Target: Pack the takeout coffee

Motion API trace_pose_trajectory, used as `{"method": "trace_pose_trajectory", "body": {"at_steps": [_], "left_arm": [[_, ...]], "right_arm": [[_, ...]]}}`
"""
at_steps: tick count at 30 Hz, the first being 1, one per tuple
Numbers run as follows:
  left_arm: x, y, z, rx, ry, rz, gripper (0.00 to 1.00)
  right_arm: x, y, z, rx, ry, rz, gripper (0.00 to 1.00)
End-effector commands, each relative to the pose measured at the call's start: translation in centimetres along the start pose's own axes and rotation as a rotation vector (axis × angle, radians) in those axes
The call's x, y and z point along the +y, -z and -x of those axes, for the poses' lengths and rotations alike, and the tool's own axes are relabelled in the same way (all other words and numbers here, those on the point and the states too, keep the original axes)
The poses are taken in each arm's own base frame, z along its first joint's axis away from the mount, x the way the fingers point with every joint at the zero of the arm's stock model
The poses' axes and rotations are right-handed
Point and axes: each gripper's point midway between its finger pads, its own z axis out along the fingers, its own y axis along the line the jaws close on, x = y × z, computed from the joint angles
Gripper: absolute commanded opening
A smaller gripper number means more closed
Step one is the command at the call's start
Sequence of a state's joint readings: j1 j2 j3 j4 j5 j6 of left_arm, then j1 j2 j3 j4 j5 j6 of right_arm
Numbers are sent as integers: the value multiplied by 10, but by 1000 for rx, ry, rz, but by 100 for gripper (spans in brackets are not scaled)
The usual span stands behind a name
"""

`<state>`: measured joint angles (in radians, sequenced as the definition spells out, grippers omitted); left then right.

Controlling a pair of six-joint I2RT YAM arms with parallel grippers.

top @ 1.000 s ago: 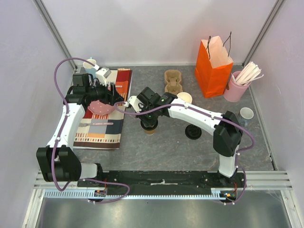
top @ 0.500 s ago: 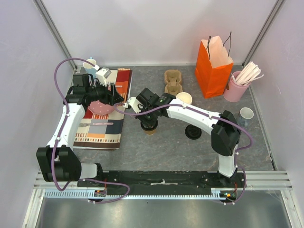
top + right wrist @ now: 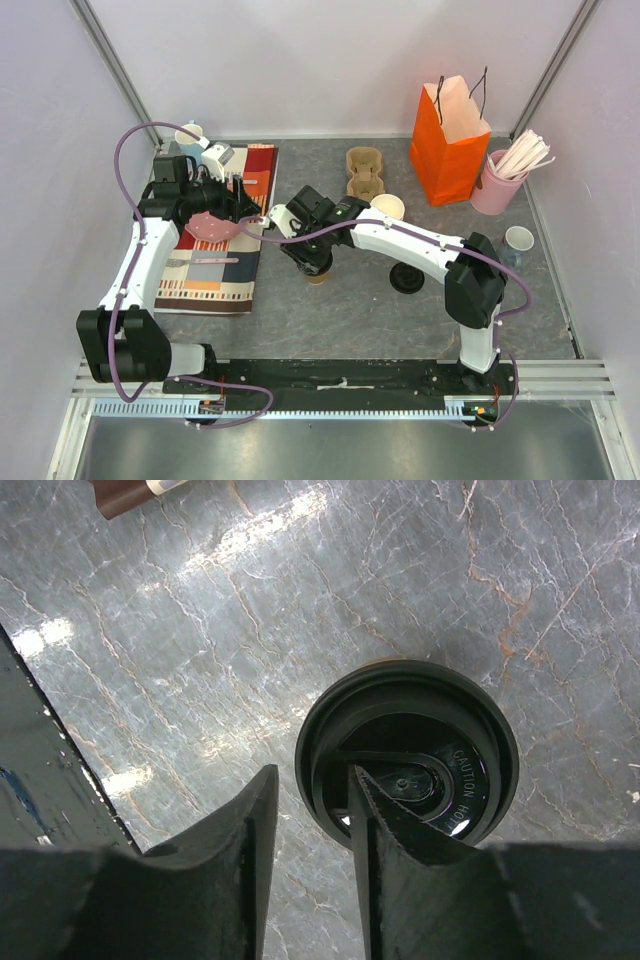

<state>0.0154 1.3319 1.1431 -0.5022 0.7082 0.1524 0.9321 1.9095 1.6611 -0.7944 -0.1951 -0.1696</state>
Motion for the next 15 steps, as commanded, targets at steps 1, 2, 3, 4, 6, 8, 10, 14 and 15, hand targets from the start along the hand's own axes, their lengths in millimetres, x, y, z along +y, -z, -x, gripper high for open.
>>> {"method": "trace_pose_trajectory", "body": {"at_steps": [1,2,3,4,6,8,10,14,15], "left_arm": [[-2,2,5,-17,-51,-6,76],[-3,2,6,-20,-53,-10,76],[-4,2,6,-19,-47,-14,76],[-5,2,7,-21,-48,-18,76],[-10,3,8,-26,-36,-45,74],[-18,4,14,-44,-29,-86,68],[-24,4,19,-54,-13,-116,49],[-67,-10,11,-10,-11,-263,2],[-73,-14,0,14,-10,-282,2]], "right_arm": [[8,22,33,-105,16,21,46],[8,26,37,-120,15,22,49],[11,32,41,-136,15,34,52],[12,42,51,-172,20,31,55],[15,61,65,-229,15,33,57],[12,76,79,-296,-6,24,57],[10,86,78,-335,-68,38,29],[-25,81,64,-423,-270,40,0],[-27,71,49,-401,-310,55,0]]}}
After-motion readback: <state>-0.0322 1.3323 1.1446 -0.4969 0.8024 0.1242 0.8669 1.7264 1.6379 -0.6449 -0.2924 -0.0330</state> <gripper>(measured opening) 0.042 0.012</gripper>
